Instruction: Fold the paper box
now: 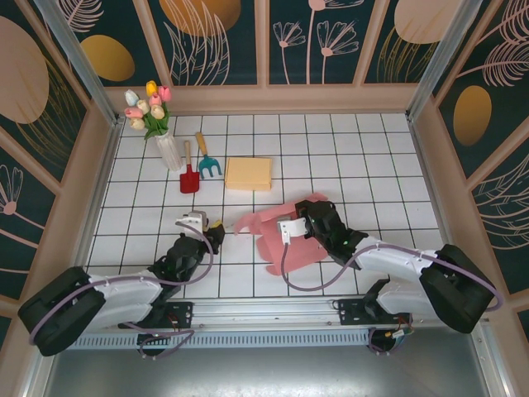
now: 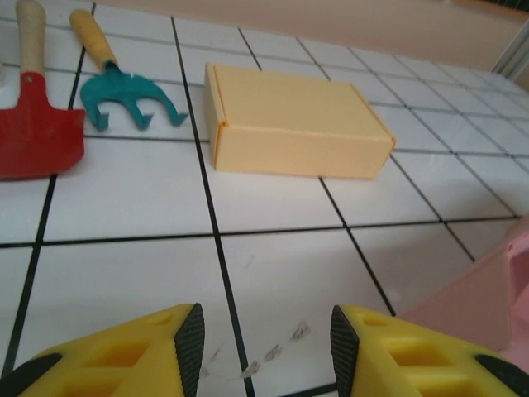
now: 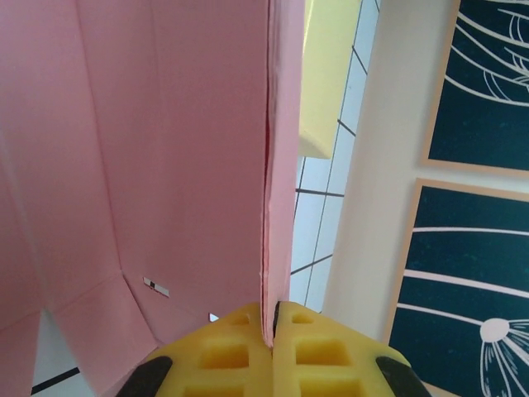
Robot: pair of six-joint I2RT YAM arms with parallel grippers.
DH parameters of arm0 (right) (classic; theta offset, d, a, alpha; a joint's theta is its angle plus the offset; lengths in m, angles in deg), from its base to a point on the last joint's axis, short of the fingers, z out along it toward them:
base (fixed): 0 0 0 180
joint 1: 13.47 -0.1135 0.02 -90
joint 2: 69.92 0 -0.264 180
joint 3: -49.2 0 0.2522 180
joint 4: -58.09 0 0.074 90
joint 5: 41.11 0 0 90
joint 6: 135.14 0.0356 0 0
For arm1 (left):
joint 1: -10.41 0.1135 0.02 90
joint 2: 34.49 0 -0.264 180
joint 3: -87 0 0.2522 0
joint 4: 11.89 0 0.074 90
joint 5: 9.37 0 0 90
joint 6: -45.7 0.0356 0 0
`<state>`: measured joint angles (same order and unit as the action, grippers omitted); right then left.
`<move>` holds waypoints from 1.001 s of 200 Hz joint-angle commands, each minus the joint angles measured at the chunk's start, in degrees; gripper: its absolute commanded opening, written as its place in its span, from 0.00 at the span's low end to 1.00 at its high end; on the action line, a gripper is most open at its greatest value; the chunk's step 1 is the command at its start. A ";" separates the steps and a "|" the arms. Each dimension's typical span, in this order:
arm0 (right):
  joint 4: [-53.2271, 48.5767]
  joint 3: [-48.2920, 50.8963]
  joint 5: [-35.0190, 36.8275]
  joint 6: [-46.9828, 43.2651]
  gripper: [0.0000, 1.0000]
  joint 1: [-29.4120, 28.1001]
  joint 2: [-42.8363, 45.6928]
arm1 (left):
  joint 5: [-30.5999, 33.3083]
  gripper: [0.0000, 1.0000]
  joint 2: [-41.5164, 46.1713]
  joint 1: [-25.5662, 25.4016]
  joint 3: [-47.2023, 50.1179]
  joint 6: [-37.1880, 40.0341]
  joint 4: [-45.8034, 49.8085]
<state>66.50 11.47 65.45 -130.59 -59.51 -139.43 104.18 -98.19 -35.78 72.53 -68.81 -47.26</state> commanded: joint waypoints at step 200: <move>-6.70 -0.73 1.02 -0.42 0.00 0.29 -5.09 | -26.38 0.45 -25.77 -0.72 -10.47 0.40 -16.62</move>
<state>67.96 10.29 66.67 -131.77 -59.42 -142.38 81.78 -121.95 -35.83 63.85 -67.09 -59.65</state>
